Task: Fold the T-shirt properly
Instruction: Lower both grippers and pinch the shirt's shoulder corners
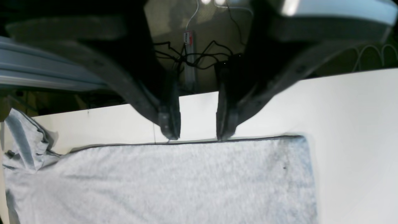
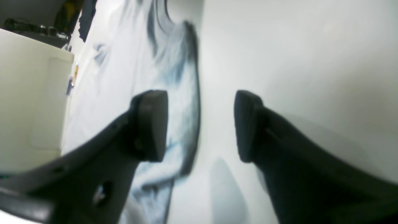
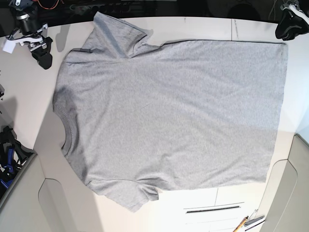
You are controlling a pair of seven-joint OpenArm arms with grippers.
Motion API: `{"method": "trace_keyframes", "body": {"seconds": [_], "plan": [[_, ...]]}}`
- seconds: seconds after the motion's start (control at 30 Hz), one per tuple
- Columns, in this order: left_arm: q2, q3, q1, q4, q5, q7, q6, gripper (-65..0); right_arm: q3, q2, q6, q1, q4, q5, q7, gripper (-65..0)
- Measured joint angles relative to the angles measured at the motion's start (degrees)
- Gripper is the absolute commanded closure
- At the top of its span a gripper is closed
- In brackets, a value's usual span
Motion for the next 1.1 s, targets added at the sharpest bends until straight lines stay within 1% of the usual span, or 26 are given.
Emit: {"method": "trace_keyframes", "body": {"seconds": [0.07,0.2,0.4,0.43,0.47,0.6,0.63,0.67,0.73,0.77,0.83,0.87,0.9,1.0,1.1], "plan": [[0.02,-0.02,-0.74,0.0,-1.55,0.83,0.02,-22.8,-2.84,-0.63,-1.92,1.03,-0.31,-2.82,0.37,-33.5],[-0.11,0.0,-3.02,0.0,-1.81,3.72,0.0,-22.8,-7.06,-1.44,-5.81,4.72,-0.55,-6.97,0.66,-33.5],[-0.13,0.0,-2.99,0.0,-1.75,3.76,0.0,-22.8,-10.49,-3.23,-4.72,4.48,-0.52,-6.38,1.36,-33.2],[-0.13,0.0,-2.99,0.0,-1.77,3.74,0.0,-22.8,-10.75,-3.3,-4.72,4.48,-0.48,-6.4,1.38,-31.0],[-0.11,0.0,-2.97,0.0,-1.75,3.76,0.0,-22.8,-10.88,-3.58,-4.76,4.48,-0.48,-6.71,1.36,-27.4],[-0.09,0.0,-3.34,0.0,-1.7,3.87,0.0,-22.8,-10.95,-3.61,-4.9,4.48,-0.37,-8.44,1.09,-7.4],[-0.09,0.0,-3.85,0.0,-1.64,4.0,0.02,-22.8,-10.93,-3.61,-4.66,4.48,-0.37,-9.29,1.11,-3.0],[-0.07,-0.02,-4.46,0.0,-1.73,4.09,0.02,-22.9,-10.93,-3.61,-4.22,4.48,-0.37,-9.42,1.07,0.0],[0.07,-0.02,-6.03,-0.09,-1.57,4.13,0.0,-23.3,-10.93,-3.61,-2.27,4.48,-0.39,-10.58,0.9,0.0],[0.11,-0.02,-6.91,-0.24,-1.42,4.11,0.02,-26.1,-10.95,-3.61,-1.79,4.48,-0.39,-11.41,0.87,0.0],[0.46,-0.04,-9.03,-1.05,0.46,4.13,0.02,-33.7,-10.93,-3.61,-1.66,4.48,-0.39,-12.66,0.61,0.0],[0.83,-0.04,-10.19,-1.7,1.38,4.15,1.55,-36.4,-10.95,-3.61,-1.66,4.48,-0.39,-13.31,0.46,0.0],[1.11,-0.02,-11.43,-2.56,2.45,4.09,3.56,-37.2,-10.95,-3.61,-1.66,4.48,-0.39,-13.38,0.46,0.0],[1.16,-0.07,-14.93,-6.88,5.46,4.22,6.73,-37.2,-10.93,-3.61,-1.66,4.48,-0.39,-13.35,0.44,0.0],[1.14,-0.07,-18.56,-12.87,5.99,4.22,7.26,-37.2,-10.95,-3.61,-1.68,4.48,-0.39,-13.35,0.44,0.0]]}}
